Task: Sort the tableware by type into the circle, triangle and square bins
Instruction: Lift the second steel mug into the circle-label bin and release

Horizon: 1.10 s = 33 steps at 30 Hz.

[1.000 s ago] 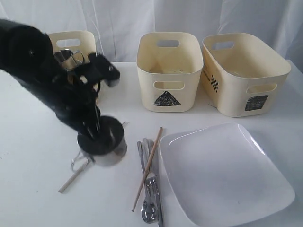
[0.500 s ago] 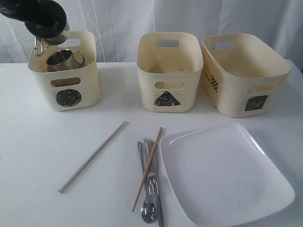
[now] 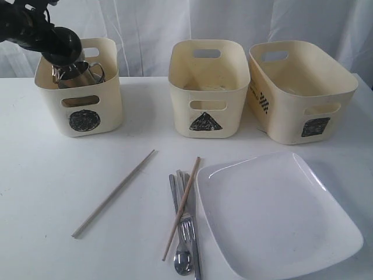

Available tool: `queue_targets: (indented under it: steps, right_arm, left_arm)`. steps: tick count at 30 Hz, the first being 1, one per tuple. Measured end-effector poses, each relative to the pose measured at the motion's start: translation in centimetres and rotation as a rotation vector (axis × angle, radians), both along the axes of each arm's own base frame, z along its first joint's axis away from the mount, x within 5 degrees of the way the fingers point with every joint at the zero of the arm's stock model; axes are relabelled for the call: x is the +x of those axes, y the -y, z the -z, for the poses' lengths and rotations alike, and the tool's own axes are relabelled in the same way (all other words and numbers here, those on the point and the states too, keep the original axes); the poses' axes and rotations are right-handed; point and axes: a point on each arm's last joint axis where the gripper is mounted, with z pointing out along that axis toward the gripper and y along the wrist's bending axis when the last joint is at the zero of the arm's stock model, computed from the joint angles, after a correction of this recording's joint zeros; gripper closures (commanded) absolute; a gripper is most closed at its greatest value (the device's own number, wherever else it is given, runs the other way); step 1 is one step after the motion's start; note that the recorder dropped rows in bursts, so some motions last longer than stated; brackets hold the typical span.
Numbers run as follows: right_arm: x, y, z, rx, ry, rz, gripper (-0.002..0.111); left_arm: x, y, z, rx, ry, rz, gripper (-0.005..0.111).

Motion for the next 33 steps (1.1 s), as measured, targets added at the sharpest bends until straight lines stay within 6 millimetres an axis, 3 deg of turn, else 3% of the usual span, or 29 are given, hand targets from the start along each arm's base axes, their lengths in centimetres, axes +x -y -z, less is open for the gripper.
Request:
queue_targets:
  steps: [13,33]
  right_arm:
    - [0.0,0.0,0.0,0.000,0.000,0.000,0.108]
    - [0.0,0.0,0.0,0.000,0.000,0.000,0.108]
  left_arm:
    - [2.3,0.3,1.7,-0.012,0.026,0.016,0.107]
    - [0.1,1.8,1.3,-0.135,-0.185,-0.070,0.107]
